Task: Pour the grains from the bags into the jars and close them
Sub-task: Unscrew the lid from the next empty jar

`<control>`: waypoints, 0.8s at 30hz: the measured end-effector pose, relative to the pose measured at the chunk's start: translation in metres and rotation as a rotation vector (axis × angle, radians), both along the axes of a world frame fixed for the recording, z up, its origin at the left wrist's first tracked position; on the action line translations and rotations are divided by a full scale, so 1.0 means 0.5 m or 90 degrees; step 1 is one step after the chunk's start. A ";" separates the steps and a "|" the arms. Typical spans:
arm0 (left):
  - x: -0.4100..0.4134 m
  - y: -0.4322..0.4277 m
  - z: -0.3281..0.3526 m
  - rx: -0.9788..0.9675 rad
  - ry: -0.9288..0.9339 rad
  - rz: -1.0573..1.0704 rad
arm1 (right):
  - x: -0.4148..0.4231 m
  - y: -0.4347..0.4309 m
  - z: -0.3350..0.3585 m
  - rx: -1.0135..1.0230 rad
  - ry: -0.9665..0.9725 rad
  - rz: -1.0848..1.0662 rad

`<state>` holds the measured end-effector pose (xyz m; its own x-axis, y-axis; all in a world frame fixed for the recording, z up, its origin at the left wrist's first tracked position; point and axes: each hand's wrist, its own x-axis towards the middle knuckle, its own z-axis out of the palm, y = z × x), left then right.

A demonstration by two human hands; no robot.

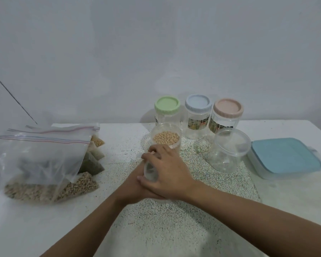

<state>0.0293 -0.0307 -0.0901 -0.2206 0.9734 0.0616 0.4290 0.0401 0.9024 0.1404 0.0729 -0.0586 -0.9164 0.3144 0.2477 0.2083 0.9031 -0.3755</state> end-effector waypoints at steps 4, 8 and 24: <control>-0.005 0.008 -0.023 0.012 -0.037 0.001 | -0.007 0.008 0.000 -0.003 0.037 0.005; -0.030 0.024 -0.019 0.011 -0.069 -0.032 | -0.014 0.039 0.010 -0.019 0.006 0.130; -0.036 0.025 0.006 -0.046 -0.063 -0.087 | -0.022 0.052 0.109 -0.016 -0.192 0.312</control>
